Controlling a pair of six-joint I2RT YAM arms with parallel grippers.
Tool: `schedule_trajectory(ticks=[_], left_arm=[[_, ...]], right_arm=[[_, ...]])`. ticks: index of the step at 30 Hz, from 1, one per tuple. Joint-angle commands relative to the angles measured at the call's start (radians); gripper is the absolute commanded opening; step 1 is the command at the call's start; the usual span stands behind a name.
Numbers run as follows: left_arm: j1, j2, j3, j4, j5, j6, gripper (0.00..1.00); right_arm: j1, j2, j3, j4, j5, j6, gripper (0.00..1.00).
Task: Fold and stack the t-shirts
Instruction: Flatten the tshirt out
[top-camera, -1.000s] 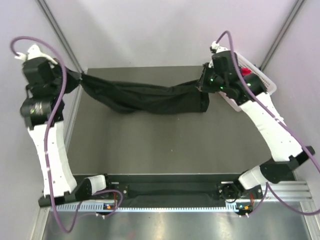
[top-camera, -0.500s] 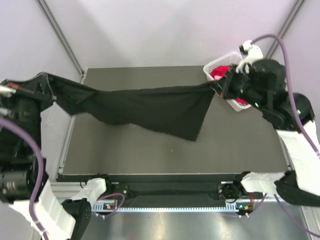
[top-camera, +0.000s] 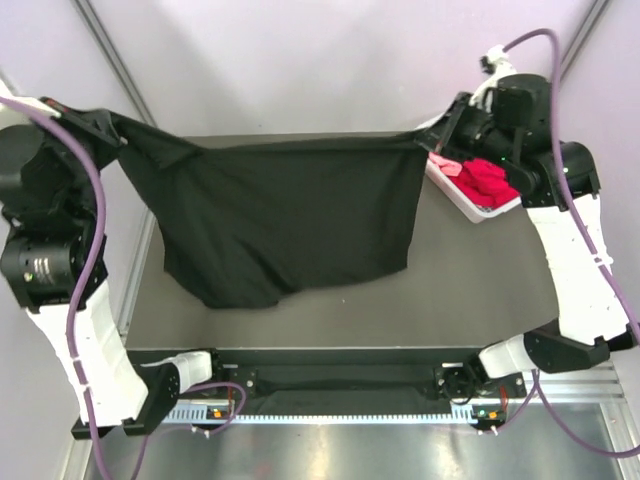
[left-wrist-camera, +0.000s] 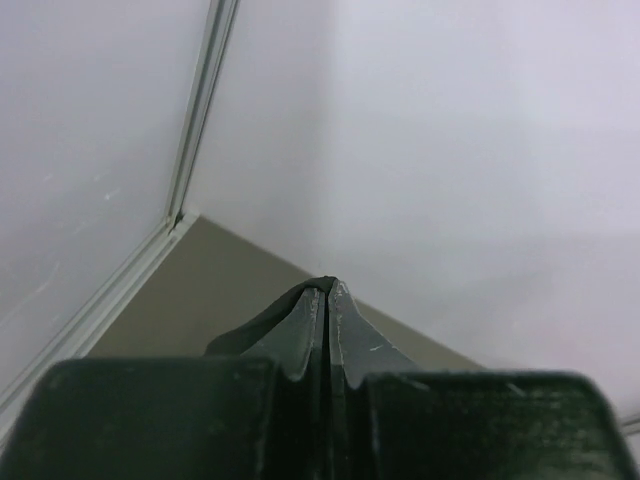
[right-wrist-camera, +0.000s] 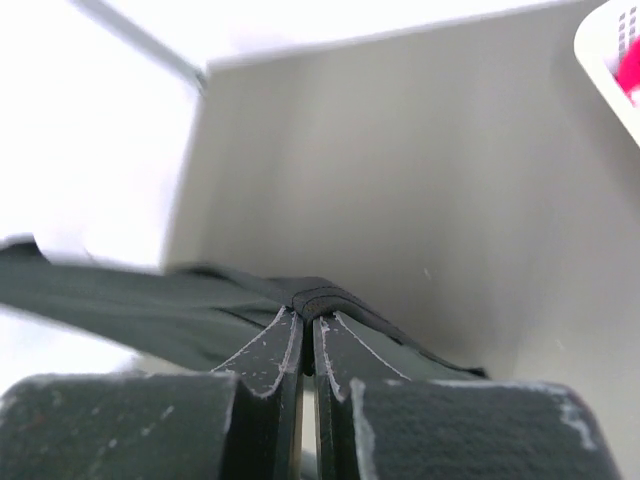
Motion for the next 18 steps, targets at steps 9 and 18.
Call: schedule_trajectory(ticks=[9,18], left_arm=[[-0.001,0.008,0.113,0.255,0.021,-0.007,0.00],[-0.003,-0.007,0.168,0.295,0.033,-0.015,0.00]], right_arm=[[-0.121,0.010,0.008,0.322,-0.158,0.129,0.00],[-0.065,-0.006,0.147,0.283,-0.103,0.037,0.00]])
